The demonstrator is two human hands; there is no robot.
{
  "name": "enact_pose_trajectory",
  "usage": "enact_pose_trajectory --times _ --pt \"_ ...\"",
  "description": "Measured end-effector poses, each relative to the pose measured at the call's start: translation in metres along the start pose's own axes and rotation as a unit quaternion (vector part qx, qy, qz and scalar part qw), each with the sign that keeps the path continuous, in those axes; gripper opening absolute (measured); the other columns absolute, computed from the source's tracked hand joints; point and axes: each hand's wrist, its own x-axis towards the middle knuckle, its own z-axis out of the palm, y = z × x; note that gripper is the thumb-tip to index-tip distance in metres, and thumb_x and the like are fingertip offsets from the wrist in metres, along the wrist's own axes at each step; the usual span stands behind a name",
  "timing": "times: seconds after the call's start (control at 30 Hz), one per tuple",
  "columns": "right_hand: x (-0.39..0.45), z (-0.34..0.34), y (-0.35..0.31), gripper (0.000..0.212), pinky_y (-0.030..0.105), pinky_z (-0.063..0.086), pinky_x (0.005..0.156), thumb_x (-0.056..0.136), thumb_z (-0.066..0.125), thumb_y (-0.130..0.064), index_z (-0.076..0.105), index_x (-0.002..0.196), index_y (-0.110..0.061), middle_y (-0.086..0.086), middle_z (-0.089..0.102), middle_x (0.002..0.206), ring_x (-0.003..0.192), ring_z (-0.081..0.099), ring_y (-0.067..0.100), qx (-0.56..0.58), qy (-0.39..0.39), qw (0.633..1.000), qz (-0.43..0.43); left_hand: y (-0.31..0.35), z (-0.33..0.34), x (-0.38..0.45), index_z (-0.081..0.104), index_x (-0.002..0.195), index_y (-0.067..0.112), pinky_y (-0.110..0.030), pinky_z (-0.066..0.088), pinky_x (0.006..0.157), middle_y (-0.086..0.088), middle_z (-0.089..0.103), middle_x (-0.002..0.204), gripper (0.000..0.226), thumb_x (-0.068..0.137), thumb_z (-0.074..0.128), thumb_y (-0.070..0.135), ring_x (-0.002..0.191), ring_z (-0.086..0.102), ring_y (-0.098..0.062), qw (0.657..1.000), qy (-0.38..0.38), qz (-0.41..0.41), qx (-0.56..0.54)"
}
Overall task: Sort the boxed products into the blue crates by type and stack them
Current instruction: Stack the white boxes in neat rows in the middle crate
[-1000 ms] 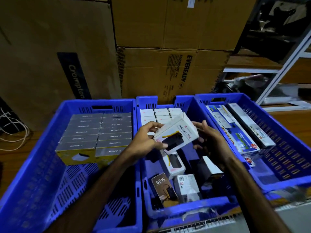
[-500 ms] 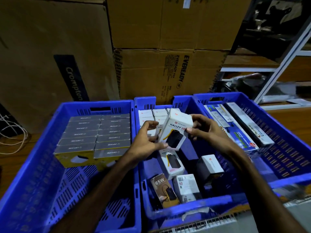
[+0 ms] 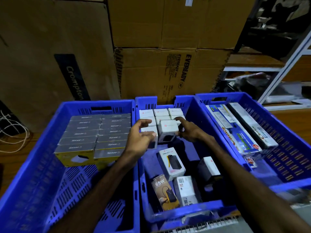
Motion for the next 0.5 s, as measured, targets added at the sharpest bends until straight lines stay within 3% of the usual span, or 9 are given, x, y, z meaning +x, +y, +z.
enact_pose_trajectory --times 0.13,0.3,0.4,0.5 --pt "0.020 0.026 0.010 0.066 0.048 0.054 0.089 0.082 0.065 -0.026 0.033 0.138 -0.040 0.015 0.067 0.125 0.112 0.064 0.039 -0.022 -0.003 0.999 0.028 0.002 -0.002 0.001 0.063 0.115 0.011 -0.044 0.062 0.090 0.003 0.066 0.109 0.034 0.092 0.061 -0.014 0.087 0.072 -0.013 1.000 0.013 -0.003 -0.018" --pt "0.014 0.048 0.004 0.060 0.048 0.053 0.085 0.083 0.065 -0.026 0.031 0.131 -0.036 0.014 0.069 0.113 0.104 0.064 0.042 -0.012 0.047 0.998 0.045 0.005 0.000 0.000 0.064 0.107 0.012 -0.032 0.063 0.082 0.003 0.065 0.108 0.032 0.093 0.058 -0.016 0.086 0.069 -0.013 1.000 0.015 0.002 -0.020" --pt "0.014 0.055 0.000 0.061 0.043 0.048 0.077 0.085 0.069 -0.028 0.030 0.131 -0.030 0.016 0.068 0.117 0.105 0.064 0.043 -0.026 0.072 0.996 0.041 0.007 0.000 -0.001 0.064 0.107 0.011 -0.032 0.063 0.082 0.005 0.066 0.102 0.030 0.093 0.059 -0.015 0.076 0.070 -0.005 1.000 0.007 0.002 -0.024" --pt "0.015 0.058 -0.001 0.068 0.046 0.048 0.076 0.085 0.071 -0.030 0.028 0.138 -0.028 0.016 0.067 0.120 0.109 0.063 0.042 -0.055 0.089 0.994 0.037 0.007 0.000 -0.002 0.064 0.107 0.012 -0.037 0.063 0.087 0.005 0.067 0.100 0.029 0.094 0.060 -0.013 0.075 0.070 -0.004 1.000 0.000 -0.001 -0.018"
